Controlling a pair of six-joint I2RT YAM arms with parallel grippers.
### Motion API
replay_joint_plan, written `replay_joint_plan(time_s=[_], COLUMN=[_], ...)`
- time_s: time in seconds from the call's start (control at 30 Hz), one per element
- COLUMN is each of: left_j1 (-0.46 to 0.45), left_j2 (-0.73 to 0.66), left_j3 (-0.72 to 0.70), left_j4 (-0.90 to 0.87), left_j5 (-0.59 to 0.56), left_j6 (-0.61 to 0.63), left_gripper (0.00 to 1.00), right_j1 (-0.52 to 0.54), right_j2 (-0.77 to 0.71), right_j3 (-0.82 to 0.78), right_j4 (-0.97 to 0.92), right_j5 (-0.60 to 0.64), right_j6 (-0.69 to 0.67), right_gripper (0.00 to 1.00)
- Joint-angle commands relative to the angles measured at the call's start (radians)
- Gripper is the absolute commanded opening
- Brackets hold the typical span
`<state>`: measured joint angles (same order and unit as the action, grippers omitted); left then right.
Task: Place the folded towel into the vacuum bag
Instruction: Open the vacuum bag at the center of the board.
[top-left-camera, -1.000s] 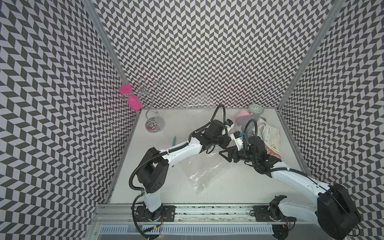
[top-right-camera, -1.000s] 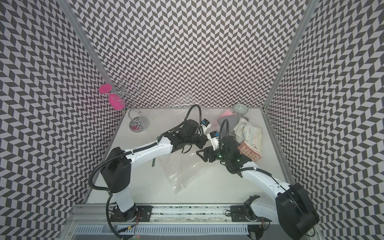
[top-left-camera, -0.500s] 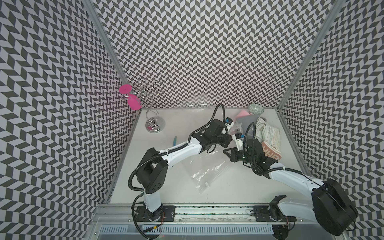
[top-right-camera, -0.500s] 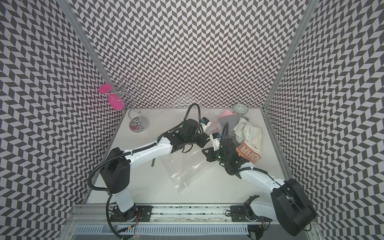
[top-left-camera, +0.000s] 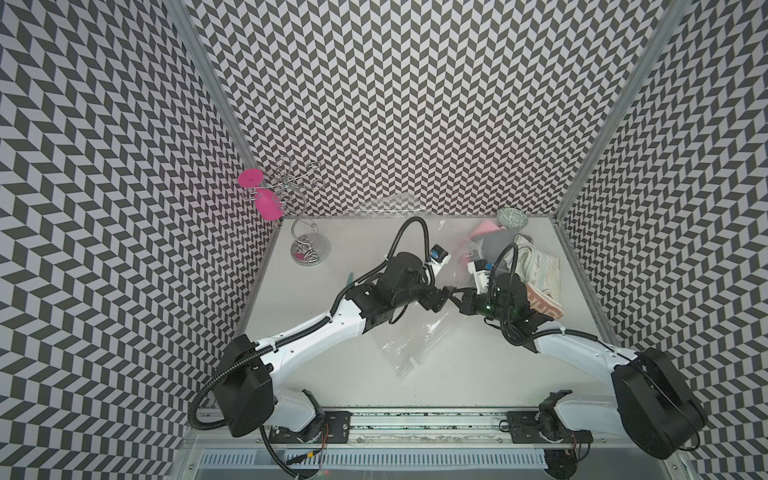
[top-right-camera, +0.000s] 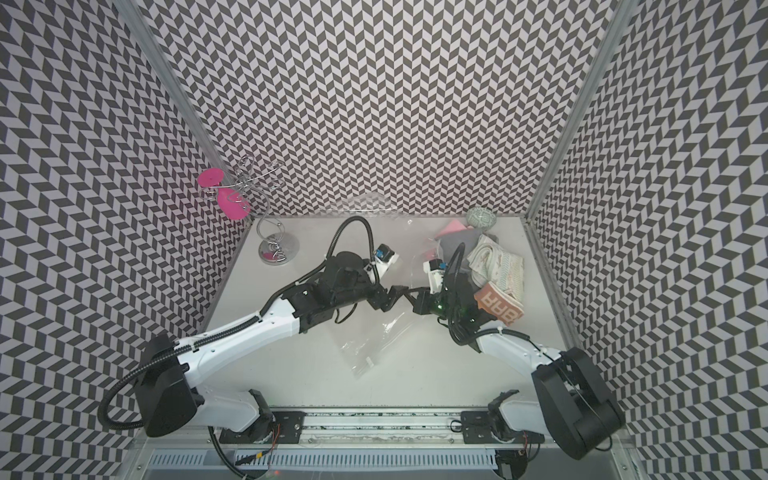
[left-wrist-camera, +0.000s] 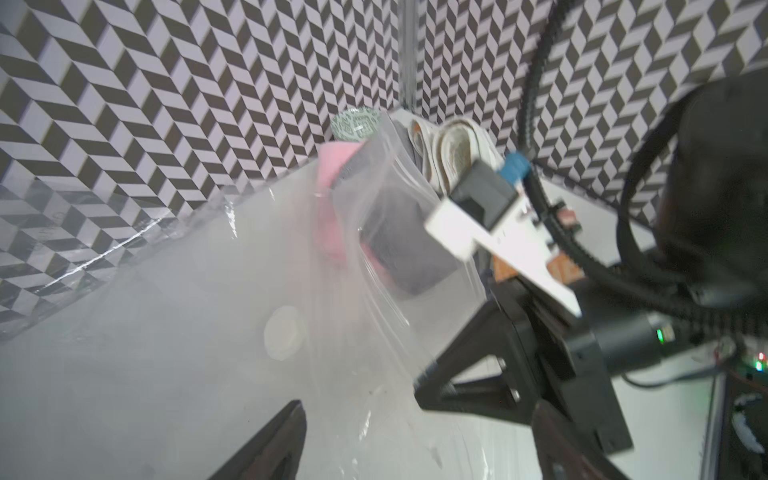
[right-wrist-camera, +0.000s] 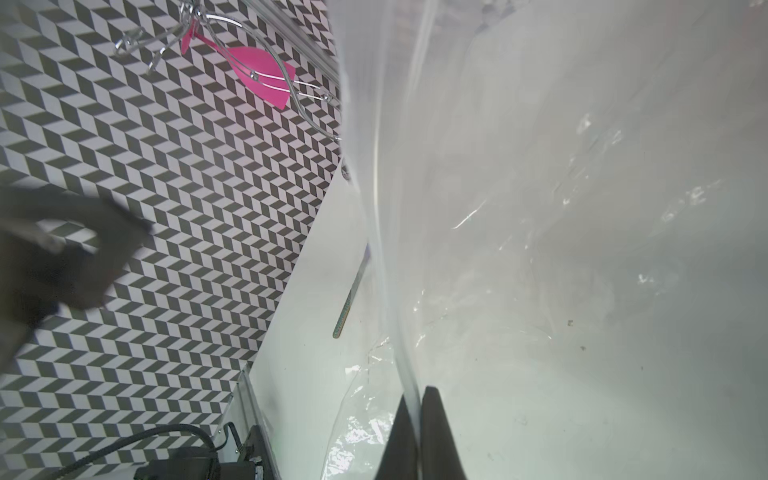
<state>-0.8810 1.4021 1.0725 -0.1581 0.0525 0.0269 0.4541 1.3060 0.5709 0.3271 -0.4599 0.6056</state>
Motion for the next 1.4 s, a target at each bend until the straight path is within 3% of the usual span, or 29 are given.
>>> replay_joint_plan(time_s=[0.0,0.2,0.43,0.57,0.63,0.77,0.87,0.97,1.0,1.03,1.1,1.23,1.37], left_j1=[-0.061,-0.123,-0.141,-0.139,-0.135,-0.094,-0.06,-0.042,-0.036,-0.028,-0.003,0.079,0.093], left_j2=[-0.023,0.025,0.106,0.165,0.179,0.168,0.158,0.152,0.15,0.147,0.139,0.131,0.111], left_j3=[-0.065,-0.058,-0.041,-0.01,-0.003,0.007,0.016,0.015,0.015,0.014,0.006,-0.005,-0.01], left_j4=[-0.011,-0.004,0.066,0.026,0.013,0.016,0.028,0.049,0.054,0.059,0.071,0.101,0.128], left_j5=[-0.079,-0.216,-0.57,-0.63,-0.625,-0.516,-0.427,-0.371,-0.361,-0.343,-0.302,-0.161,-0.115], left_j6=[0.081,0.047,-0.064,-0.063,-0.076,-0.137,-0.164,-0.169,-0.175,-0.181,-0.208,-0.274,-0.26], left_gripper=[0.86,0.9,0.89,0.84,0.78,0.38,0.15,0.0,0.0,0.0,0.0,0.0,0.0], right_j1=[-0.008,-0.008,-0.008,-0.009,-0.01,-0.017,-0.028,-0.046,-0.052,-0.059,-0.067,-0.07,-0.071], right_j2=[0.014,0.026,0.044,0.04,0.042,0.048,0.047,0.043,0.037,0.029,0.008,-0.009,0.022], right_j3=[0.058,0.092,0.132,0.127,0.127,0.119,0.101,0.085,0.076,0.069,0.055,0.05,0.051], right_j4=[0.101,0.12,0.034,0.044,0.041,0.034,0.047,0.05,0.052,0.047,0.036,-0.031,-0.067], right_j5=[-0.022,-0.05,-0.081,-0.102,-0.102,-0.099,-0.097,-0.107,-0.105,-0.102,-0.108,-0.122,-0.094], right_j6=[0.054,0.098,0.064,0.06,0.054,0.047,0.043,0.033,0.03,0.025,-0.004,-0.098,-0.115], right_gripper=[0.0,0.0,0.0,0.0,0.0,0.0,0.0,0.02,0.12,0.3,0.49,0.54,0.54])
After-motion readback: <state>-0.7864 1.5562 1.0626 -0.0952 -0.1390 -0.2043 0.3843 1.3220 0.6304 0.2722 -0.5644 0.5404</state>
